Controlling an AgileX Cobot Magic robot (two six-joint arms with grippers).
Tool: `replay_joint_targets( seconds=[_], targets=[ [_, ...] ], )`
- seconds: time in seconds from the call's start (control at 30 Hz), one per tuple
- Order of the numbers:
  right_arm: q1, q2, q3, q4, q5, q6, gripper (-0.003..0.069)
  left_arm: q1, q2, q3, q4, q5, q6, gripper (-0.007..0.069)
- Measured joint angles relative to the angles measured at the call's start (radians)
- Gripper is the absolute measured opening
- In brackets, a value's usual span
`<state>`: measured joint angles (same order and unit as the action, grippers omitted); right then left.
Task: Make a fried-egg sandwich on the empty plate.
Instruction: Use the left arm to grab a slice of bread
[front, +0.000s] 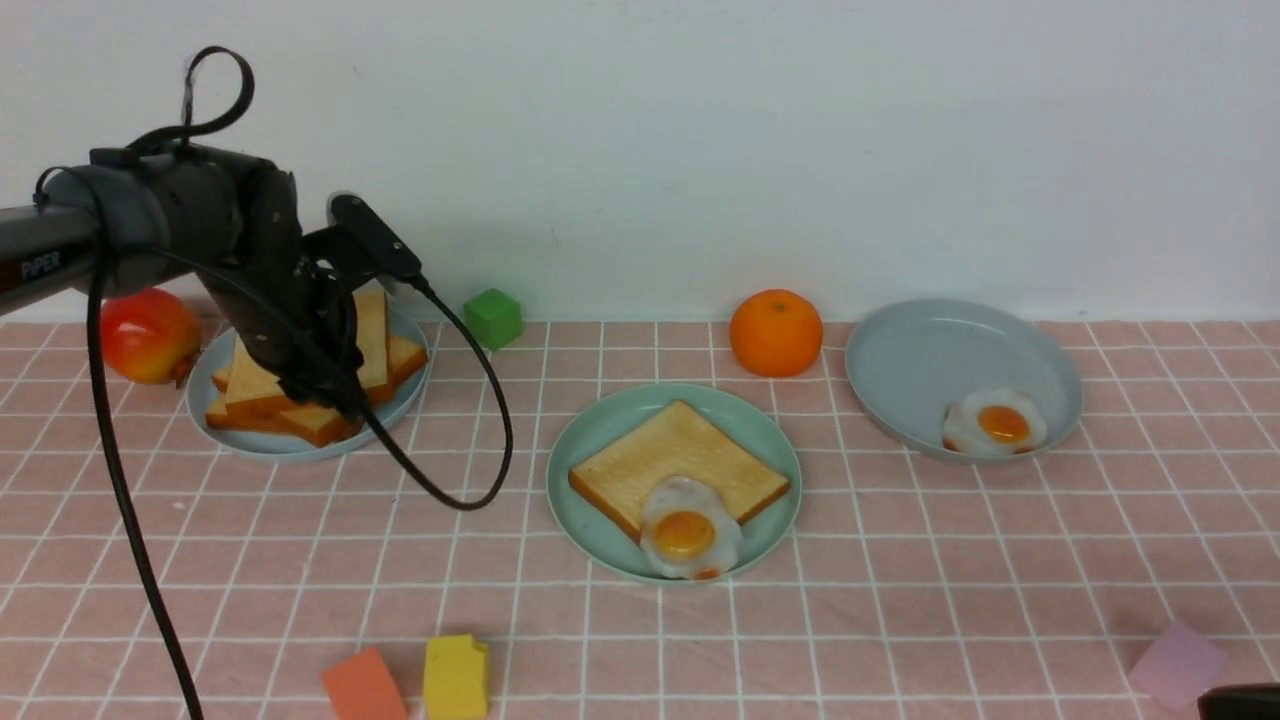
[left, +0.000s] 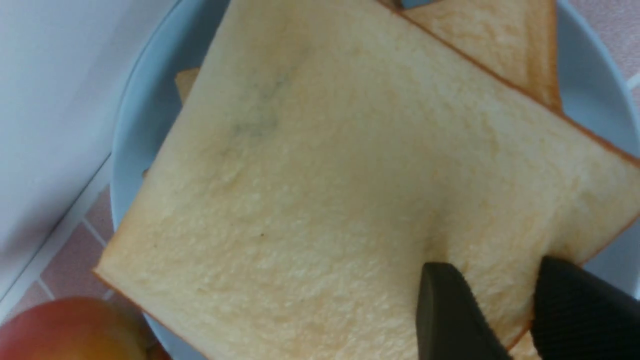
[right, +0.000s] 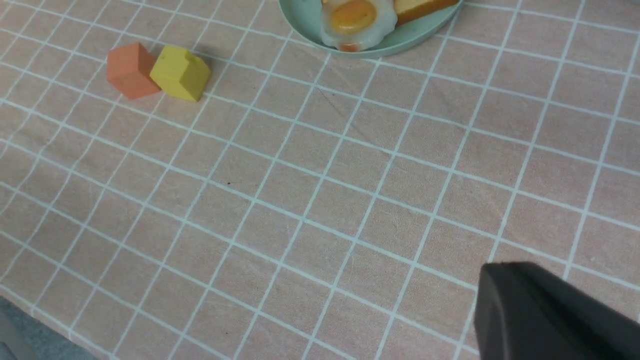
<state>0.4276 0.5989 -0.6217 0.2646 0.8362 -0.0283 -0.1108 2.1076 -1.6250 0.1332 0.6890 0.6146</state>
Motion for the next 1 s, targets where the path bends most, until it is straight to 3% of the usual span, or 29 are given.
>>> replay_joint_targets(
  seconds=[0.37,0.6,0.87,1.0],
  targets=[
    [0.0,0.0,0.0,0.016,0.0,0.0,0.0006,0.0,-0.062,0.004,-0.055,0.048,0.013,0.0357],
    [0.0,0.0,0.0,0.034,0.002,0.0,0.0006,0.0,-0.04,0.007,-0.028,0.032,0.122,0.0414],
    [0.0,0.0,0.0,0.052,0.003,0.0,0.0006,-0.001,0.008,0.008,0.047,-0.027,0.115,0.0411],
    [0.0,0.0,0.0,0.065,0.003,0.0,0.0008,-0.001,0.011,0.007,0.047,-0.032,0.112,0.0333]
  ],
)
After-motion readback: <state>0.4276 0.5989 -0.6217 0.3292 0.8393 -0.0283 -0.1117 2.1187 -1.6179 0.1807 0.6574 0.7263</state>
